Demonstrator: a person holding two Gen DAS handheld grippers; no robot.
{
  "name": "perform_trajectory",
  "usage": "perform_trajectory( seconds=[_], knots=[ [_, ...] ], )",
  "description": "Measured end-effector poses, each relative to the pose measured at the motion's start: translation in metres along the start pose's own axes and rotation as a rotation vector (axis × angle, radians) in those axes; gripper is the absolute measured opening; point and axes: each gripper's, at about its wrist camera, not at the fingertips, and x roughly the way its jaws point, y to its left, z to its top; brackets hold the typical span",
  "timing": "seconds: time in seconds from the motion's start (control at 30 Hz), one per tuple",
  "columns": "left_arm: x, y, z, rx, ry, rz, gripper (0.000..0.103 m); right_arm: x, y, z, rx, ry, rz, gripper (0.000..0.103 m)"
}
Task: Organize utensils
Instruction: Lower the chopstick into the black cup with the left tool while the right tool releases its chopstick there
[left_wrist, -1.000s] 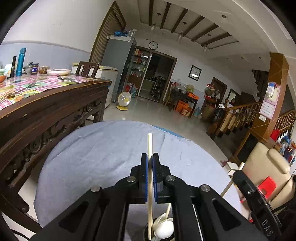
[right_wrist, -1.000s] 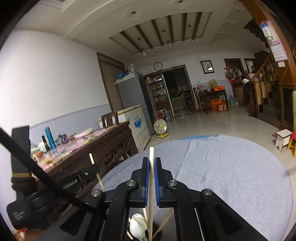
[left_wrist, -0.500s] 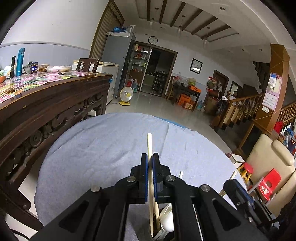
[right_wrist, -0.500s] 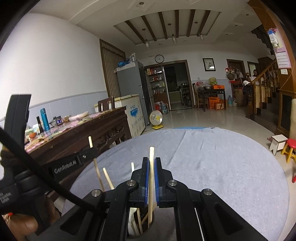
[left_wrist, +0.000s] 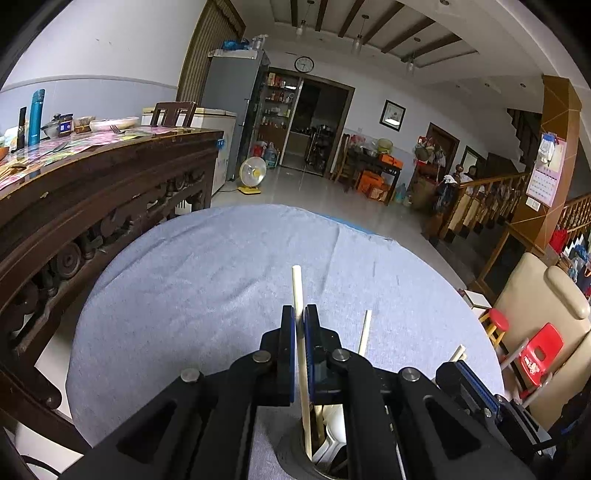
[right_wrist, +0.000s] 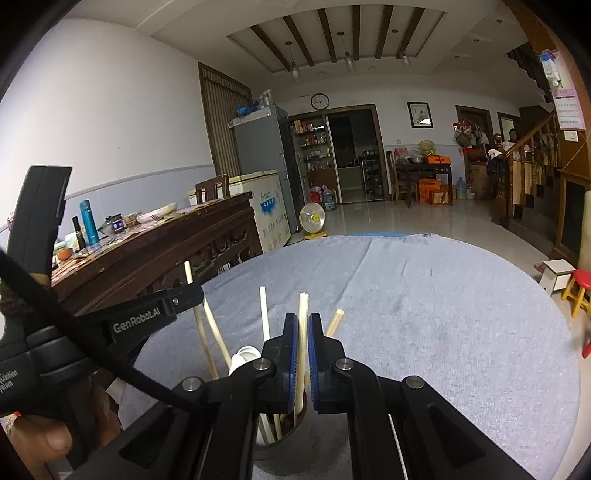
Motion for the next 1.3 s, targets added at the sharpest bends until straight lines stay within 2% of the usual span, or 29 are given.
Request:
perform_trajectory(
  seconds=[0.33, 0.77, 0.83, 0.9, 1.0, 1.17, 1.3],
  knots=[
    [0.008, 0.004, -0.006, -0.005, 0.05, -0.001, 0.006, 0.001, -0.001, -0.007, -0.004, 0.026, 0.006, 0.007],
    [0.005, 0.005, -0.008, -0.008, 0.057, -0.01, 0.008, -0.003, -0.002, -0.011, 0.0, 0.027, 0.004, 0.007],
    [0.004, 0.008, -0.007, -0.018, 0.06, -0.015, 0.02, -0.005, -0.002, -0.011, 0.002, 0.019, 0.001, 0.007],
    [0.001, 0.013, -0.006, -0.029, 0.05, -0.006, 0.054, -0.008, -0.002, -0.009, 0.003, 0.011, -0.002, 0.011],
    [-0.005, 0.016, -0.005, -0.036, 0.029, 0.004, 0.057, -0.012, -0.003, -0.008, 0.006, 0.0, -0.003, 0.025],
    [-0.011, 0.024, -0.002, -0.051, 0.023, 0.009, 0.057, -0.02, -0.005, -0.008, 0.015, -0.007, -0.005, 0.025],
    [-0.022, 0.039, 0.005, -0.108, 0.013, 0.017, 0.057, -0.028, -0.01, -0.005, 0.032, -0.018, -0.011, 0.027]
  ],
)
